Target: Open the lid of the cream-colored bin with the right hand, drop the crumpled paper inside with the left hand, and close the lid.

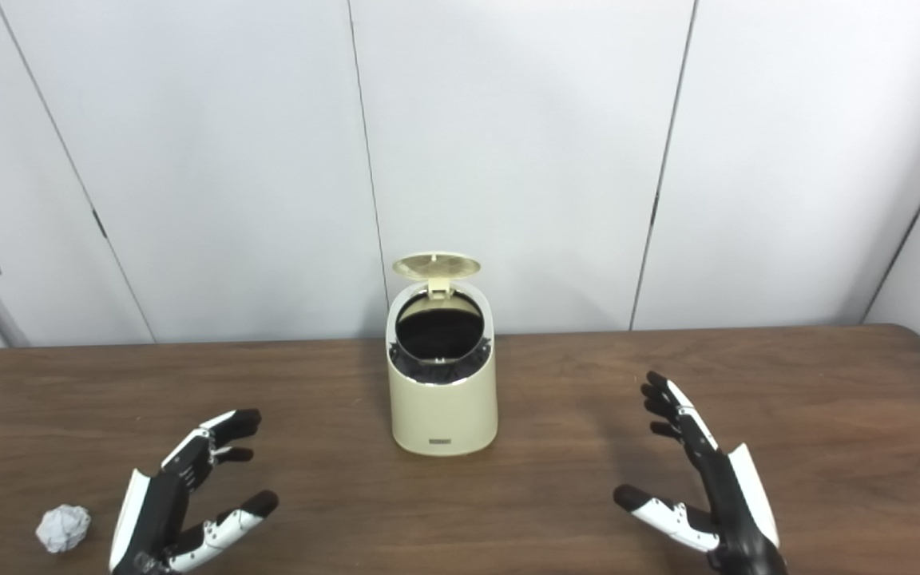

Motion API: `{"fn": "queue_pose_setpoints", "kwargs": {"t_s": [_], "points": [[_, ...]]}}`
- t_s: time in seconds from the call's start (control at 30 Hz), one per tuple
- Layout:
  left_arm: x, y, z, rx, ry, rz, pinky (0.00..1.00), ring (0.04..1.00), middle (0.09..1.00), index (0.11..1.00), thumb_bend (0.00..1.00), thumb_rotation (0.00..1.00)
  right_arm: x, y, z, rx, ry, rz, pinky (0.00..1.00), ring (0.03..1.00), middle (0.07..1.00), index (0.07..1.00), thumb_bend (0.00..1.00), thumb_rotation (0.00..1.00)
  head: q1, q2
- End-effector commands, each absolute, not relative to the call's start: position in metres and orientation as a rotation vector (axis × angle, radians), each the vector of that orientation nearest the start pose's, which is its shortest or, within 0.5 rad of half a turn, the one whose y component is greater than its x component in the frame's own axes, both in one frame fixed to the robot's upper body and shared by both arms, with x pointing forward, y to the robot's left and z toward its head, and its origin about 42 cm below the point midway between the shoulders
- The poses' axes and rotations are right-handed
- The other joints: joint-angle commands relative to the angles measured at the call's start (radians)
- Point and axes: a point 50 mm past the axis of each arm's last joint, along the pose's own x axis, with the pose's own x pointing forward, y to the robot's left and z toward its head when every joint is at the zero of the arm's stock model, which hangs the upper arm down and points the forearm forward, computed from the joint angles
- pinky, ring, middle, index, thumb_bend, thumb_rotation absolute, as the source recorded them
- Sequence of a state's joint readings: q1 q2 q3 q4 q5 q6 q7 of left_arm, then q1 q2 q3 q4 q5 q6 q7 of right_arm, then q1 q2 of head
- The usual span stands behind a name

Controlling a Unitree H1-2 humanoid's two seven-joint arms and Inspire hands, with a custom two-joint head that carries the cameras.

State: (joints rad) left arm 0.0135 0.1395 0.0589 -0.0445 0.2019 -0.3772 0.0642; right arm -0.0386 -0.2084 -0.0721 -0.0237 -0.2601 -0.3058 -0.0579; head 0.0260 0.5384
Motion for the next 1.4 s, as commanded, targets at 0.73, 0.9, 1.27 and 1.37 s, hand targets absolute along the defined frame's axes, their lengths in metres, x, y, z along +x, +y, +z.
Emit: {"fn": "queue_pose_setpoints", "kwargs": {"t_s": [0.73,0.9,1.27,1.37], "points": [[0.207,0.339,0.268,0.844,-0.565,0.222,0.63,0.717,0.742,0.729,0.99,0.22,0.298,-0.312,0.149,-0.460,-0.430,-0.092,0.86,0.900,0.904,0.924,0.96,0.73,0.138,-0.001],[0.196,0.349,0.279,0.895,-0.525,0.247,0.64,0.724,0.745,0.739,1.00,0.22,0.300,-0.316,0.155,-0.468,-0.441,-0.094,0.85,0.896,0.898,0.918,0.93,0.72,0.181,0.000],[0.180,0.358,0.276,0.998,-0.422,0.315,0.60,0.694,0.720,0.725,1.00,0.29,0.295,-0.322,0.185,-0.497,-0.467,-0.106,0.66,0.817,0.840,0.859,0.87,0.72,0.361,0.009],[0.181,0.354,0.269,1.031,-0.408,0.322,0.62,0.703,0.718,0.726,1.00,0.32,0.297,-0.326,0.187,-0.492,-0.497,-0.101,0.60,0.784,0.812,0.834,0.88,0.71,0.403,0.009]]}}
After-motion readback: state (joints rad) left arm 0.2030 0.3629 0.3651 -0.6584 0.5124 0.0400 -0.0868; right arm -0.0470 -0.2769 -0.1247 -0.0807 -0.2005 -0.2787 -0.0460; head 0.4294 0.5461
